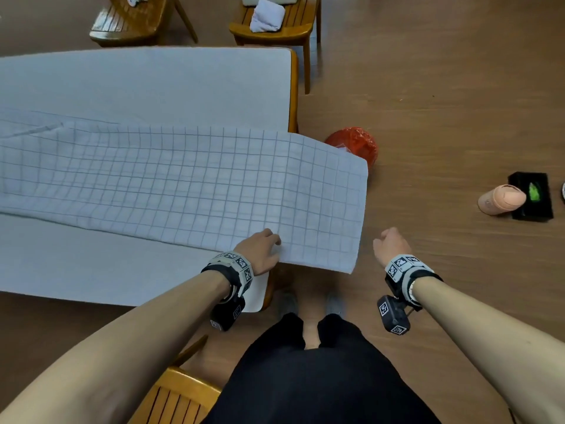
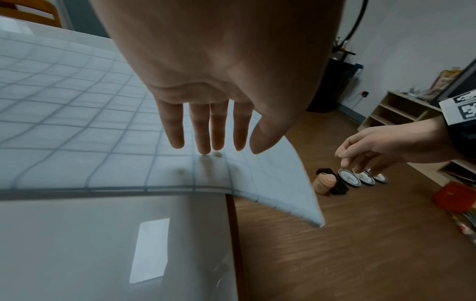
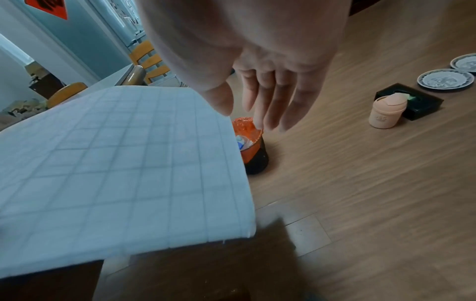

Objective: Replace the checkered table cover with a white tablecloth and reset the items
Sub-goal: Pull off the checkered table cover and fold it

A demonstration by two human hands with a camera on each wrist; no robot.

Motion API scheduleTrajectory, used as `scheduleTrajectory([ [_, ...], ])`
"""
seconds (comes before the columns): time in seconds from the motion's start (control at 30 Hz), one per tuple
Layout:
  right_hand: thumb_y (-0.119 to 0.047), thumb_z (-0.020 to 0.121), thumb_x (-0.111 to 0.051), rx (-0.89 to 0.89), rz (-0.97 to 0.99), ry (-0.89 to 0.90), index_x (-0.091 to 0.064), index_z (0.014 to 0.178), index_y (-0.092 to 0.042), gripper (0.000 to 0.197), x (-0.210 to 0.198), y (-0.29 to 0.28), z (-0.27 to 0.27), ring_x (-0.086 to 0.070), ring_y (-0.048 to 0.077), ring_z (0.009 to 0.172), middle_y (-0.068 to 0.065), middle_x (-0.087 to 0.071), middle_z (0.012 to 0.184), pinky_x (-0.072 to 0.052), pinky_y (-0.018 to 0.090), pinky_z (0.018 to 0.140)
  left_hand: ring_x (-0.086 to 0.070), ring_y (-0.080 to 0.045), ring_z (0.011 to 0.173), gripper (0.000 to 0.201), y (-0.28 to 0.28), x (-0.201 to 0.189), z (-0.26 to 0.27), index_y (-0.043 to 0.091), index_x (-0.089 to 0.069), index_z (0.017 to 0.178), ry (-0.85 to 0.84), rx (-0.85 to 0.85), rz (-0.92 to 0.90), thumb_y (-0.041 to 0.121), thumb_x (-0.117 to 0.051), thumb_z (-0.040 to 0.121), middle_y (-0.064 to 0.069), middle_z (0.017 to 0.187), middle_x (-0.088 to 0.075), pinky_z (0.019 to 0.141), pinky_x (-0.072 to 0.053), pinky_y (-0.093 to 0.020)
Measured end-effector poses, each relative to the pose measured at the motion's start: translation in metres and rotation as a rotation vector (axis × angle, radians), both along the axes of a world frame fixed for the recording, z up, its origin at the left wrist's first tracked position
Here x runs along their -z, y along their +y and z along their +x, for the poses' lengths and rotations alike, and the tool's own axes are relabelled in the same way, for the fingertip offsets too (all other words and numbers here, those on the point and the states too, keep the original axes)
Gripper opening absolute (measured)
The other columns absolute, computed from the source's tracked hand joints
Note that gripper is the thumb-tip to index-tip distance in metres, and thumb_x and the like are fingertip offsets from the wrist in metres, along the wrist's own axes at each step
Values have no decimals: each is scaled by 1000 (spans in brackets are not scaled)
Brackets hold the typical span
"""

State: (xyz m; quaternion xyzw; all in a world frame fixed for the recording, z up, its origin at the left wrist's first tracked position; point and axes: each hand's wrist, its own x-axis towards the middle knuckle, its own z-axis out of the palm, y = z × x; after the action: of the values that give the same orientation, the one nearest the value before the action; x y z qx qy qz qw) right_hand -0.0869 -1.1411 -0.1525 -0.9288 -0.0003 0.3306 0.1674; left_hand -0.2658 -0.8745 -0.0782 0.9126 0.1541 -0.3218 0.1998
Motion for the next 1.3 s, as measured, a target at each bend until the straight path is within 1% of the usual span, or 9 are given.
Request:
scheduleTrajectory([
  [0.1,-13,92,-56,-22,71,-34,-52,128,-6,37,-1,26,3,-55,36,120,15,-57,132,-43,38,98,-51,-24,118,46,10,-7,-15,17,-48,136,9,-82,15,28,-50,91,-3,138,-43,90,-48,-40],
  [0.2,-13,90,-59,-101,128,-55,-54,127,-5,37,-9,60,1,-50,37,125,16,-56,132,-40,39,104,-51,-23,118,47,32,-18,-29,19,-47,136,-6,-155,48,30,-50,91,-2,138,-45,88,-48,-40],
  [0.37,-11,90,-57,-237,206,-107,-55,126,-10,36,-40,134,-17,-49,34,125,15,-52,134,-39,37,103,-49,-22,123,48,90,-42,-57,21,-46,137,-45,-276,87,33,-51,91,0,140,-44,92,-46,-40],
  [0.5,-15,92,-56,-322,243,-153,-53,128,-14,37,-67,203,-46,-50,29,124,9,-50,136,-41,37,98,-47,-22,127,46,150,-54,-83,21,-46,138,-110,-303,104,33,-51,94,-1,142,-45,98,-44,-41],
  [0.63,-16,90,-58,-388,272,-191,-54,126,-15,36,-82,279,-91,-53,27,120,8,-51,132,-44,39,101,-49,-23,125,45,223,-60,-126,21,-46,138,-178,-311,103,34,-50,95,-3,143,-45,94,-44,-40],
  [0.8,-16,92,-55,-516,232,-214,-54,128,-16,36,-103,382,-176,-49,25,125,5,-49,135,-42,42,104,-50,-23,122,46,321,-75,-205,22,-45,138,-207,-348,87,35,-49,95,-2,142,-45,90,-44,-37],
  [0.97,-19,92,-54,-713,245,-145,-55,126,-19,35,-112,488,-249,-51,22,123,2,-49,137,-43,40,103,-51,-24,122,44,405,-88,-292,23,-47,136,-202,-484,102,35,-48,94,-1,141,-46,94,-45,-38],
  [1.2,-19,92,-53,-993,219,-96,-54,129,-16,37,-106,619,-346,-51,22,122,5,-50,137,-42,37,103,-51,-21,123,43,473,-83,-430,24,-47,136,-181,-738,97,36,-47,94,1,143,-46,100,-45,-43],
  [1.3,-20,92,-54,-1112,210,-98,-54,130,-16,38,-100,677,-391,-52,24,121,7,-50,135,-43,36,100,-53,-21,120,42,491,-85,-490,25,-48,135,-174,-861,114,37,-47,94,2,141,-48,99,-46,-43],
])
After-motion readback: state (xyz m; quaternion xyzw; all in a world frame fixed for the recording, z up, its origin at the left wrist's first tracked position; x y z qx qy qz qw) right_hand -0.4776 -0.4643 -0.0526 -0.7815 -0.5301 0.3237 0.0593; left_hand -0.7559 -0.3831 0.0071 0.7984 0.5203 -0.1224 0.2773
